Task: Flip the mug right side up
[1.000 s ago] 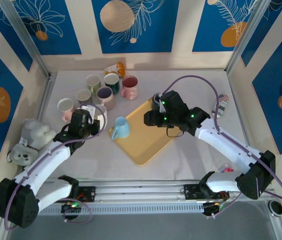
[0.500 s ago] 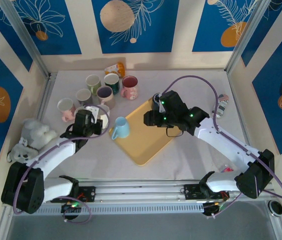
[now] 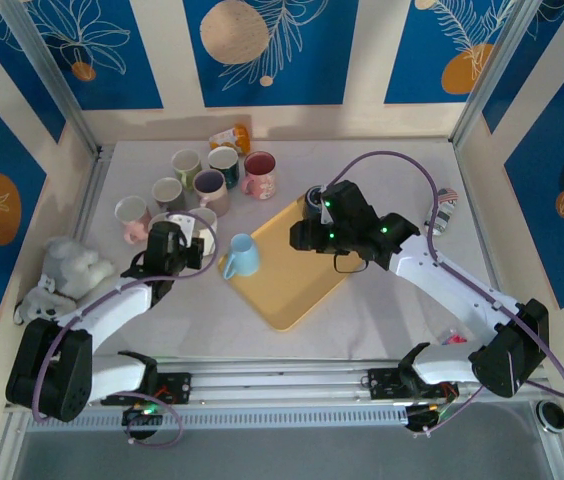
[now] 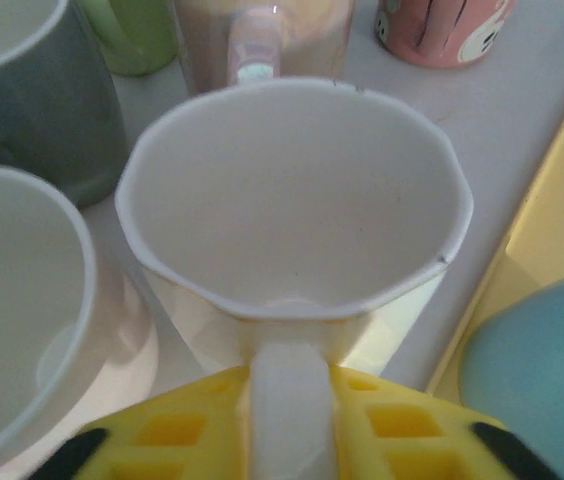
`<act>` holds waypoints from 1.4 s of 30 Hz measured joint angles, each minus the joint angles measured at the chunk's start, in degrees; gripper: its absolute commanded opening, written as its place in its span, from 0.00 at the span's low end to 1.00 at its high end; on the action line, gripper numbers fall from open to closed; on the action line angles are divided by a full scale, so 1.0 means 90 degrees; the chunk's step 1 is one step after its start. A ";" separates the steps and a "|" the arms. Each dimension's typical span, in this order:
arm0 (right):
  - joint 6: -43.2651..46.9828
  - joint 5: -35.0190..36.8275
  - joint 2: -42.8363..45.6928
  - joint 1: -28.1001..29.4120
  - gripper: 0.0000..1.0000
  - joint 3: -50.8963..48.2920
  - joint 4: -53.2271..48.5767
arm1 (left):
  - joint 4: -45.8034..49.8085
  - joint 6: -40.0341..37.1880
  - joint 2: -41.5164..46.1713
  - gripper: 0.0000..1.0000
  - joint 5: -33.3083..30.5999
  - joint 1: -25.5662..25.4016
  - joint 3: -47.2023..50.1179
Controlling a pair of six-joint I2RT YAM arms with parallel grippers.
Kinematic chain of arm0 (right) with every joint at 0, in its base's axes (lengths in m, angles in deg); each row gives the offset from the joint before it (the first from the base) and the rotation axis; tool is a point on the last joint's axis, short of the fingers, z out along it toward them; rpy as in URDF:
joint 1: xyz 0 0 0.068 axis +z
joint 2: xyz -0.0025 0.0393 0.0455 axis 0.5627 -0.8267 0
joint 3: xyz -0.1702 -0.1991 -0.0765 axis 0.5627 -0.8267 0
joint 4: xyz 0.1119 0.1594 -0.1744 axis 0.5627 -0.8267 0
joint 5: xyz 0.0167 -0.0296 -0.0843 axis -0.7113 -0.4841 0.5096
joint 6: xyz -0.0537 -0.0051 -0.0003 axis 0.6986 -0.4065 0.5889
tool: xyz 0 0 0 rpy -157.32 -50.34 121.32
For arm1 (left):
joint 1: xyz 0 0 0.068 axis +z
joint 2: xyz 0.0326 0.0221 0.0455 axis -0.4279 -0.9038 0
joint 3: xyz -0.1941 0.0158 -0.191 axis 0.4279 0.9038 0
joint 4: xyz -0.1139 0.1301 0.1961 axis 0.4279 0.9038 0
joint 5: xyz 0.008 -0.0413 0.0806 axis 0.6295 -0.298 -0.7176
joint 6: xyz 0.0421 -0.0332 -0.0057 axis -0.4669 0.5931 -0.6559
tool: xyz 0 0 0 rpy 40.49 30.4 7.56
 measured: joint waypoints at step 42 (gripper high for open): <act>-0.0053 0.0571 0.0187 -0.0498 0.58 -0.0080 -0.0682 | 0.2514 0.0896 0.1763 0.64 0.0355 0.0007 -0.0782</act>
